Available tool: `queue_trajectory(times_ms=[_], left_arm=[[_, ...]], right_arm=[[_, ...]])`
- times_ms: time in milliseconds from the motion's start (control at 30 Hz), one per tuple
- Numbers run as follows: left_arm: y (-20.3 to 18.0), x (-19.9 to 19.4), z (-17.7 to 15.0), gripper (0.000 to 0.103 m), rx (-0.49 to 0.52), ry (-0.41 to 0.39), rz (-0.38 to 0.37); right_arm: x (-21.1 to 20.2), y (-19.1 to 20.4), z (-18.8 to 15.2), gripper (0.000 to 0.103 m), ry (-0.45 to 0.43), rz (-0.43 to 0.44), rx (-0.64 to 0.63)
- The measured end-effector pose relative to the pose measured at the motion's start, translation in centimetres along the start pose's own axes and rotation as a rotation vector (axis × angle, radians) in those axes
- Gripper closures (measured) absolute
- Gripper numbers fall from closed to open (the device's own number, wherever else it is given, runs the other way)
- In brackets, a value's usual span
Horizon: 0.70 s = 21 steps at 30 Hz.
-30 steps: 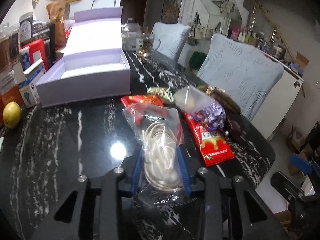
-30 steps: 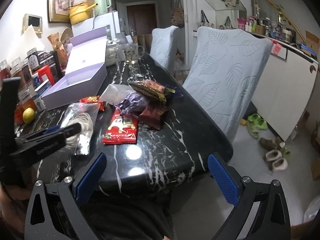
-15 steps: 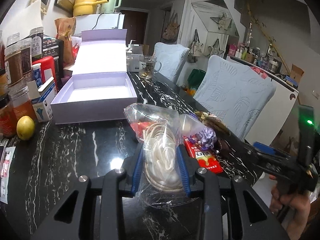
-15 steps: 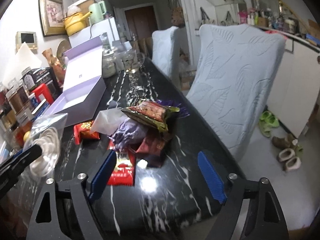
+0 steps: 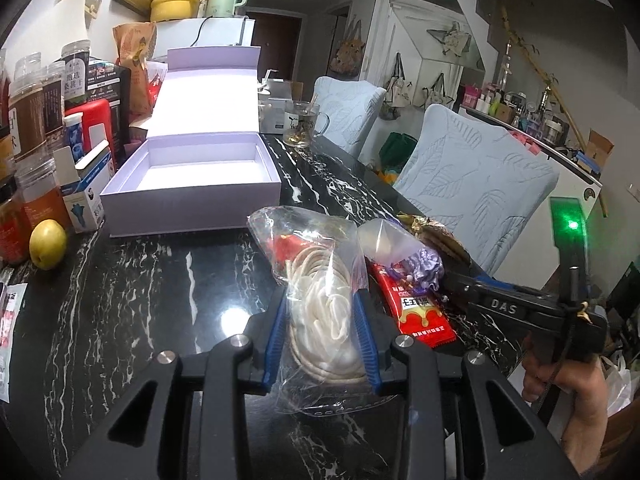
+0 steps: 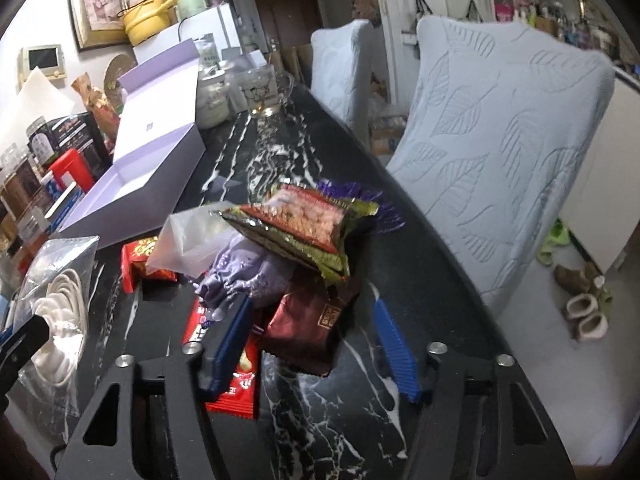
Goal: Organize soft objects
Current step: 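Grasp the dark red chocolate packet with the right gripper while the left holds the cable bag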
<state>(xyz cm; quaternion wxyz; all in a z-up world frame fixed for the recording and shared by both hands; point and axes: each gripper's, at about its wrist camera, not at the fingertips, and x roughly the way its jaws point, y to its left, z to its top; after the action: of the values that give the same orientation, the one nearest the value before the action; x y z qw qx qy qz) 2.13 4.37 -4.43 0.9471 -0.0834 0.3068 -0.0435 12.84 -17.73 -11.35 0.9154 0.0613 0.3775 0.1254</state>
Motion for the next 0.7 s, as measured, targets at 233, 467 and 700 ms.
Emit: queue_trajectory(times_ms=[233,467,700], left_arm=[[-0.2,0.2,-0.2,0.070,0.003,0.007,-0.002],[-0.3,-0.2,0.0,0.070,0.004,-0.006,-0.006],[-0.4,-1.5,0.3,0.070,0.017,-0.026,-0.008]], right_arm=[[0.8,-0.3,-0.4,0.066,0.007,0.019,0.028],[-1.0,-0.4,-1.2,0.075,-0.036,0.026,0.025],[-3.8,0.4,-2.5,0.075,-0.079,0.036,0.001]])
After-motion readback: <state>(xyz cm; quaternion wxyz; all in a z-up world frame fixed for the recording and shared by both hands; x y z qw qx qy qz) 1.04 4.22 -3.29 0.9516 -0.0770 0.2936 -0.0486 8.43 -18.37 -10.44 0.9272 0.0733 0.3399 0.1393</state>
